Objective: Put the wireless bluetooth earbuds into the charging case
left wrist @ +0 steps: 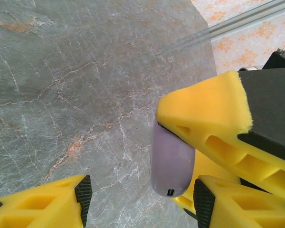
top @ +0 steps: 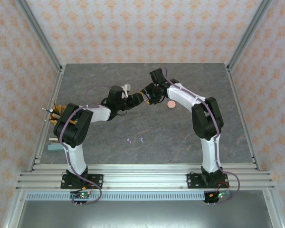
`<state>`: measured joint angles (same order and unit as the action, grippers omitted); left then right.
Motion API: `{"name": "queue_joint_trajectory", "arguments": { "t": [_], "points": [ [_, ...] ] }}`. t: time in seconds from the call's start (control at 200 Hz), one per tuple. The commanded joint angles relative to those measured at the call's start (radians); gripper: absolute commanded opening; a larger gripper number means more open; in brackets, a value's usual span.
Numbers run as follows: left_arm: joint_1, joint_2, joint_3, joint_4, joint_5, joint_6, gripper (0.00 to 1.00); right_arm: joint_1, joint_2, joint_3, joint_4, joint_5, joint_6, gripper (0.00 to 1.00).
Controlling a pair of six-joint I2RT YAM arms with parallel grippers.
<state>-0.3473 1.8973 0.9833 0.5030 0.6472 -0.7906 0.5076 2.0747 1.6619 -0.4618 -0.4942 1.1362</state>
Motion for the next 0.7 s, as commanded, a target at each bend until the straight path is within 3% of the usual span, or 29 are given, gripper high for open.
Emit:
{"name": "queue_joint_trajectory", "arguments": {
  "t": [0.0,0.465,0.696],
  "points": [
    [-0.010,0.006,0.039,0.057,-0.011,-0.019,0.60,-0.003,-0.053,-0.013,0.028,-0.009,0.021,0.41],
    [-0.024,0.045,0.060,0.081,-0.032,-0.038,0.52,-0.003,-0.061,-0.052,0.069,-0.030,0.058,0.39],
    [-0.033,0.033,0.048,0.107,-0.086,-0.051,0.49,-0.003,-0.075,-0.127,0.170,-0.053,0.145,0.39]
  ]
}}
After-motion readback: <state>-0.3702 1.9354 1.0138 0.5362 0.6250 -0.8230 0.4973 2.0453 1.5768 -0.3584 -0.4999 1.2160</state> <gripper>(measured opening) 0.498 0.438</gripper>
